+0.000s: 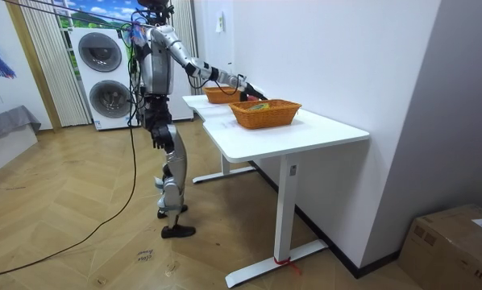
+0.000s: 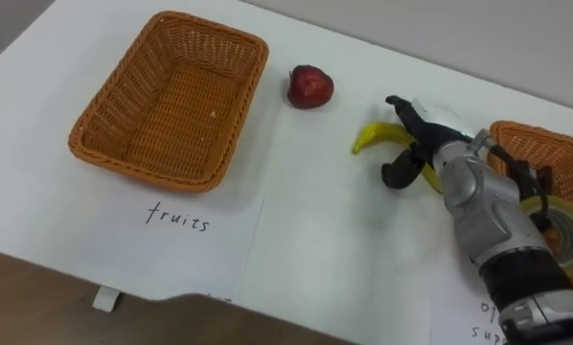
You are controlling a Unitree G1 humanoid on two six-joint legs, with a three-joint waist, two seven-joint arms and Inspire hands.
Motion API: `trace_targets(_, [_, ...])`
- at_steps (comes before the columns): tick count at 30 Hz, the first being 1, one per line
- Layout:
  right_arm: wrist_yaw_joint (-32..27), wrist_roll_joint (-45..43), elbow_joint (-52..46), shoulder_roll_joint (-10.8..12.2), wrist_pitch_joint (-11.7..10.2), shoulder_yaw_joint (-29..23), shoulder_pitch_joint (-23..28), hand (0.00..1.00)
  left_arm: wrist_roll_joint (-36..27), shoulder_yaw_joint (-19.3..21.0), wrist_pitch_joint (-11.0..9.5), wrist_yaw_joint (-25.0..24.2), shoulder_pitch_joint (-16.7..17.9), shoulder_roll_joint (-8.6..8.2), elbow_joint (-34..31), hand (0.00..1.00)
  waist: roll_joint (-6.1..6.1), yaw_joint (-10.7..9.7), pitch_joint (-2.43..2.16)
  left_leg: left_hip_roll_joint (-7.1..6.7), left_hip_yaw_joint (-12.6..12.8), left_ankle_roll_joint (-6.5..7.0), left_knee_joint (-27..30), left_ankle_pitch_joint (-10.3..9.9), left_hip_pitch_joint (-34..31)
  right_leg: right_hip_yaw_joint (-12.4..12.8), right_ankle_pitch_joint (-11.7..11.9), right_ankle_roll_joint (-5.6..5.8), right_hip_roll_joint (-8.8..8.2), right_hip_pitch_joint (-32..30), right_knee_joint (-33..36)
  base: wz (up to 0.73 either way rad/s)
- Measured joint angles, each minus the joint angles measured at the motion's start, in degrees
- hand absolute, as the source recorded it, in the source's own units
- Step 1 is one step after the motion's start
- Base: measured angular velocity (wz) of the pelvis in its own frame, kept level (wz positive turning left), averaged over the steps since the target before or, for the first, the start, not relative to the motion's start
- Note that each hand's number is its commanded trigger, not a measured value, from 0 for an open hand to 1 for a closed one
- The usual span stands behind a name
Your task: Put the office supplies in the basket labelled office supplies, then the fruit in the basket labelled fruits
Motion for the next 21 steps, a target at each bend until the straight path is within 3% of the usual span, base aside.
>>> trace_targets(9, [2.76,-1.93,0.22,-0.99,0.07,2.44,-0.03,0.01,-0.02,-0.01,0.01,0.28,-0.76,0.02,-0.02,0.0,0.1,0.66,0.07,0.06,0.0,-0.03,0.47,0.04,-0.74,0.05,0.64,-0.24,0.15,-0.65,-0.09,-0.02])
trace_targets(10, [2.76,-1.94,0.26,-0.99,0.2,2.53,-0.08,0.24,-0.03,-0.02,0.0,0.28,-0.87,0.02,-0.02,0.0,0.11,0.72,0.08,0.05,-0.02,-0.01,0.51,0.05,-0.81,0.05,0.71,-0.24,0.14,-0.74,-0.09,0.0])
trace_targets(11, [2.76,-1.95,0.26,-0.99,0.5,2.55,-0.09,0.68,-0.03,-0.01,0.0,0.32,-0.99,0.02,-0.01,0.0,0.12,0.77,0.09,0.05,-0.06,0.0,0.59,0.06,-0.92,0.05,0.78,-0.25,0.14,-0.84,-0.09,0.0])
trace_targets(12, [2.77,-1.95,0.26,-0.99,0.59,2.55,-0.1,0.87,-0.02,-0.05,-0.01,0.33,-1.02,0.03,-0.01,0.0,0.12,0.79,0.09,0.05,-0.1,0.01,0.63,0.07,-0.97,0.04,0.81,-0.25,0.14,-0.87,-0.09,0.0])
trace_targets(13, [2.77,-1.96,0.26,-0.99,0.66,2.6,-0.1,1.0,-0.02,-0.12,-0.03,0.36,-1.03,0.04,-0.01,0.0,0.12,0.79,0.09,0.05,-0.18,0.01,0.71,0.07,-1.07,0.03,0.86,-0.25,0.14,-0.91,-0.09,0.0])
trace_targets(21, [1.89,-6.46,-0.15,-1.64,1.75,2.59,-1.4,1.0,0.04,-0.09,-0.07,0.38,-1.36,0.29,0.0,0.0,0.09,2.16,0.08,0.01,-0.51,0.02,0.89,0.07,-1.31,-0.28,0.9,-0.25,0.15,-0.9,-0.11,0.01])
